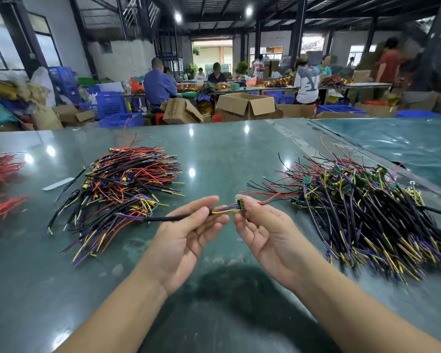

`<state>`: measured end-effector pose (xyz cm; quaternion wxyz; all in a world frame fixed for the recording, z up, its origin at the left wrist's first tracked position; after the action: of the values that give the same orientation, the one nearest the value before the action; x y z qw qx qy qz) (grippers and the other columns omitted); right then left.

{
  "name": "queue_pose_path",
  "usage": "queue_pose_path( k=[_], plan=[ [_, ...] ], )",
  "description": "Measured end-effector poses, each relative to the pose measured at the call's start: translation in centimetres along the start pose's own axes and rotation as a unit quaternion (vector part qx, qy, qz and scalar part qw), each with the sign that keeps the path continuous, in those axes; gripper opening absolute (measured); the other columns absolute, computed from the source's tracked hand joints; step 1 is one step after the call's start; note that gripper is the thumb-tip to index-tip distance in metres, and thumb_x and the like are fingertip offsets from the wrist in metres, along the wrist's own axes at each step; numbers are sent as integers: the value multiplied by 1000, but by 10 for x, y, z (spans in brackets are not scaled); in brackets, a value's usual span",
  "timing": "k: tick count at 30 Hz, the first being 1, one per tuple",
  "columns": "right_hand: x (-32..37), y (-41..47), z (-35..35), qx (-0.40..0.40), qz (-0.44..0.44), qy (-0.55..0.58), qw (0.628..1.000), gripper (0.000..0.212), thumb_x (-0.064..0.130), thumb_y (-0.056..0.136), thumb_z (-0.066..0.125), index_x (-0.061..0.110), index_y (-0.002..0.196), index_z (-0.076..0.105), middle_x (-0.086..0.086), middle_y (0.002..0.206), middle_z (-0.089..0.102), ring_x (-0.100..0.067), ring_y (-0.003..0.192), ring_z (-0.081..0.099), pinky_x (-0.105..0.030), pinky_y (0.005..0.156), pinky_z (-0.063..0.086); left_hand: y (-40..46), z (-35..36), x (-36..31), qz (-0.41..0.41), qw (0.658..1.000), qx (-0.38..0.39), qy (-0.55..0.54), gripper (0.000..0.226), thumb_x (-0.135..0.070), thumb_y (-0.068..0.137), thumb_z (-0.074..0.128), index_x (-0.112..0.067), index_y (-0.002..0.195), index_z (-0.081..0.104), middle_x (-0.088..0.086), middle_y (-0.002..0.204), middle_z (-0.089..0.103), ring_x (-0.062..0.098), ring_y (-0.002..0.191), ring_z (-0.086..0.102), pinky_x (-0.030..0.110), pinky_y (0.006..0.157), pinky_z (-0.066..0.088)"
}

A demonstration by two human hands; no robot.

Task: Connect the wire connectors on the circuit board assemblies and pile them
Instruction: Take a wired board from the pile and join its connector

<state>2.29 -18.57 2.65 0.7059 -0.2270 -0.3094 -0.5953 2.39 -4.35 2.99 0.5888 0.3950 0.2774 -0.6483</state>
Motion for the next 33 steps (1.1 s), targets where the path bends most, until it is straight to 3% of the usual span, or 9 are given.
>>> queue_pose_path(
  k=[8, 11, 14, 20, 23, 25, 29, 31, 33],
  plan=[
    [12, 0, -7, -49, -45, -76, 995, 19, 23, 67, 67, 19, 86, 64, 3, 71, 62, -10, 62, 60, -23, 62, 47, 4, -6, 2, 8, 1000, -5, 15, 37, -32, 76, 56, -17, 108, 67, 9, 107, 72, 17, 87, 71, 24, 69, 57],
    [32, -1, -9, -74, -77, -16, 994, 6, 12, 72, 64, 16, 77, 63, 0, 70, 64, -18, 68, 68, -35, 70, 56, 5, -15, -7, 28, 997, -40, -57, 47, -47, 74, 56, -16, 108, 68, 7, 101, 71, 16, 78, 70, 24, 68, 56],
    [60, -3, -10, -99, -103, 16, 990, 7, 5, 88, 56, 6, 84, 62, -6, 65, 62, -23, 63, 69, -35, 61, 60, 3, -29, -19, 44, 986, -48, -153, 69, -60, 67, 59, -15, 119, 64, 10, 106, 70, 20, 78, 68, 28, 72, 56],
    [144, 0, -21, -167, -133, -232, 949, 25, 23, 87, 65, 3, 99, 55, -7, 85, 53, -10, 55, 59, -22, 54, 55, 8, -50, -23, 60, 979, -100, -168, 57, -58, 82, 50, -18, 120, 62, 10, 100, 71, 19, 69, 67, 27, 69, 56],
    [203, 13, -26, -235, -188, -392, 869, 32, 26, 87, 66, 3, 108, 57, -10, 101, 60, -13, 64, 62, -18, 56, 54, 12, -47, -20, 57, 985, -134, -95, 32, -43, 93, 45, -21, 108, 63, 4, 82, 71, 13, 58, 64, 20, 58, 54],
    [235, 22, -33, -299, -222, -500, 781, 29, 30, 90, 64, 5, 103, 57, -13, 102, 61, -17, 64, 63, -23, 53, 56, 15, -45, -18, 72, 979, -182, 54, 15, -20, 96, 48, -21, 102, 62, 1, 72, 68, 7, 51, 60, 16, 52, 50],
    [233, 33, -59, -355, -38, -823, 442, 48, 46, 93, 50, 0, 95, 62, -20, 94, 64, -32, 84, 60, -38, 77, 51, 18, -40, -10, 100, 943, -150, 280, 26, 6, 90, 52, -16, 98, 62, 3, 74, 66, 2, 55, 59, 15, 59, 50],
    [209, 31, -55, -342, -75, -844, 407, 36, 36, 90, 51, 3, 100, 61, -21, 106, 60, -35, 94, 57, -41, 81, 50, 18, -39, -11, 131, 917, -119, 357, 29, 8, 88, 54, -20, 91, 64, 1, 79, 67, 6, 68, 63, 21, 71, 51],
    [173, 28, -38, -299, -163, -822, 456, 29, 30, 89, 54, 10, 109, 61, -16, 114, 57, -33, 100, 56, -42, 86, 49, 20, -43, -20, 183, 861, -120, 460, 29, 3, 85, 58, -26, 85, 65, -8, 84, 68, 11, 84, 62, 20, 81, 46]
  ],
)
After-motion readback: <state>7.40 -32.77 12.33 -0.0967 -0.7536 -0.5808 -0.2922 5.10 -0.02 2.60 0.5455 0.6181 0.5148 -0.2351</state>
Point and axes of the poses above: each hand's wrist, its own y-axis towards the middle knuckle, its own z-axis out of the palm, x = y × z, the point moved 4 cm from there along y, towards the middle knuckle
